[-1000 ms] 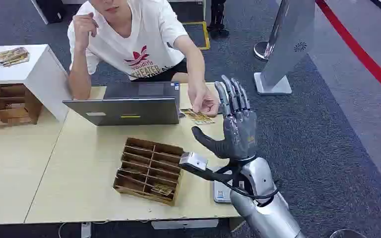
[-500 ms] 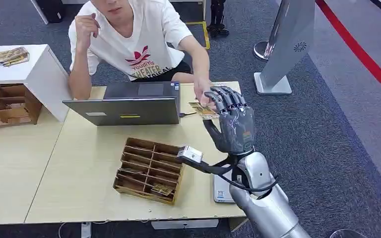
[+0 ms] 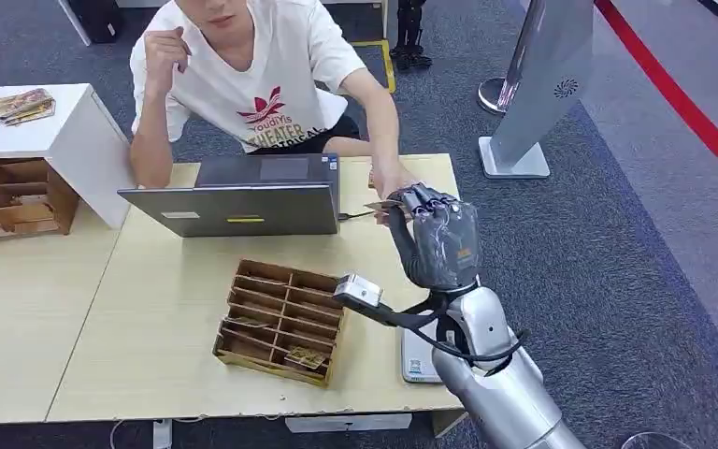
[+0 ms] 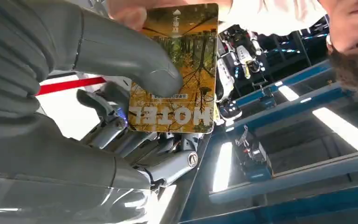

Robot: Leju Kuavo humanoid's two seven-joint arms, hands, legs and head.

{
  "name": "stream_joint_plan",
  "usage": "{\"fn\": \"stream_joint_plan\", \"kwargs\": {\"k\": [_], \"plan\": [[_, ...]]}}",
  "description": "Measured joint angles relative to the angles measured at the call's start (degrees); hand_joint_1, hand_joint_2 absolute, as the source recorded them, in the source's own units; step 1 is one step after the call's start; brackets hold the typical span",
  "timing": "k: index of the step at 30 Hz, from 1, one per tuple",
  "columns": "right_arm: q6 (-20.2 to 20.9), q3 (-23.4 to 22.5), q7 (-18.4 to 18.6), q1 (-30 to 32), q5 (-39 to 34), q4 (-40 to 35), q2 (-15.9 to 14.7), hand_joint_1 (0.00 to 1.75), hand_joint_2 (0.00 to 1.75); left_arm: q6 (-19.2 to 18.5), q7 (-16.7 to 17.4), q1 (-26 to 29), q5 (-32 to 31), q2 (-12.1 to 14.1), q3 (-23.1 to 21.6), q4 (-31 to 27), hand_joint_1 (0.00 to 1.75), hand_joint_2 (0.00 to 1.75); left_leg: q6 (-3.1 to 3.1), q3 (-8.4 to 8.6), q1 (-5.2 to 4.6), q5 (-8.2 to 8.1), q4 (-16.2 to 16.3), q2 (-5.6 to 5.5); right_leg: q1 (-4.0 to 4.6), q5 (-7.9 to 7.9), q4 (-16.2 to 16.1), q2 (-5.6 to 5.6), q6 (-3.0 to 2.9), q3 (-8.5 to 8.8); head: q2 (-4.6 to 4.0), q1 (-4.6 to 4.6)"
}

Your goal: Pass the card to the sensor for recognition and then transmit it.

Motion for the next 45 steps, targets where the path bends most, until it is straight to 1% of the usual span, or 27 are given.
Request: {"fn": "stream_joint_plan", "kwargs": {"k": [10,13,17,20,25,30,36,38,41,45], "plan": [[0.18,-0.02,0.22,0.02,-0.72,0.04,0.0,1.75,1.75,0.0,-0.02,0.02,0.02,0.0,0.0,0.0,0.0,1.75,0.0,0.0,0.0,0.0,0.0,0.0,0.0,0.0,0.0,0.0,0.0,0.0,0.0,0.0],[0.5,-0.13,0.11,0.13,-2.96,0.05,0.0,1.75,1.75,0.0,-0.02,0.03,0.17,0.0,0.0,0.0,0.0,1.75,0.0,0.0,0.0,0.0,0.0,0.0,0.0,0.0,0.0,0.0,0.0,0.0,0.0,0.0],[1.29,-0.35,-1.03,0.74,-7.22,-0.29,0.0,1.75,1.75,0.0,-0.02,0.05,0.39,0.0,0.0,0.0,0.0,1.75,0.0,0.0,0.0,0.0,0.0,0.0,0.0,0.0,0.0,0.0,0.0,-0.01,0.0,0.0],[2.03,-0.81,-2.16,1.73,-12.17,-2.07,0.0,1.75,1.75,0.04,-0.02,0.08,0.85,0.0,0.0,0.0,0.0,1.75,0.0,0.0,0.0,0.0,0.0,0.0,0.0,0.0,0.0,0.0,0.0,-0.02,0.0,0.0],[3.5,-2.06,-3.24,3.8,-17.01,-6.19,-0.35,1.75,1.75,0.2,-0.09,0.12,1.36,0.0,0.0,0.0,0.0,1.75,0.0,-0.02,0.0,0.0,0.0,0.0,0.0,0.0,0.0,0.0,0.0,-0.03,0.0,0.02],[4.61,-3.48,-4.2,6.09,-20.35,-10.47,-1.36,1.75,1.75,0.37,-0.18,0.19,2.1,0.0,0.0,0.0,0.0,1.75,0.0,-0.02,0.0,0.0,0.0,0.0,0.0,0.0,-0.01,0.0,0.0,-0.03,0.0,0.02],[4.63,-3.56,-4.24,6.18,-20.52,-10.7,-1.42,1.75,1.75,0.37,-0.2,0.19,2.14,0.0,0.0,0.0,0.0,1.75,0.0,-0.02,0.0,0.0,0.0,0.0,0.0,0.0,-0.01,0.0,0.0,-0.03,0.0,0.02],[5.4,-4.44,-4.9,7.84,-22.23,-12.97,-2.19,1.75,1.75,0.46,-0.31,0.26,2.58,0.0,0.0,0.0,0.0,1.75,0.0,-0.03,0.0,0.0,0.0,0.0,0.0,0.0,-0.01,0.0,0.0,-0.03,0.0,0.0],[8.33,-6.78,-5.53,12.7,-26.19,-17.58,-4.57,1.75,1.75,1.01,-0.79,0.49,3.87,0.0,0.04,0.0,0.0,1.75,0.01,-0.03,0.0,-0.01,0.0,0.0,0.0,-0.01,-0.02,0.0,0.0,-0.04,0.0,0.0],[11.24,-7.87,-5.07,15.27,-27.3,-19.34,-6.38,1.75,1.75,1.18,-0.98,0.64,4.37,-0.02,0.07,0.0,0.0,1.75,0.02,-0.03,0.0,-0.03,0.0,0.0,0.0,-0.01,-0.02,-0.01,0.01,-0.04,0.0,0.02]]}}
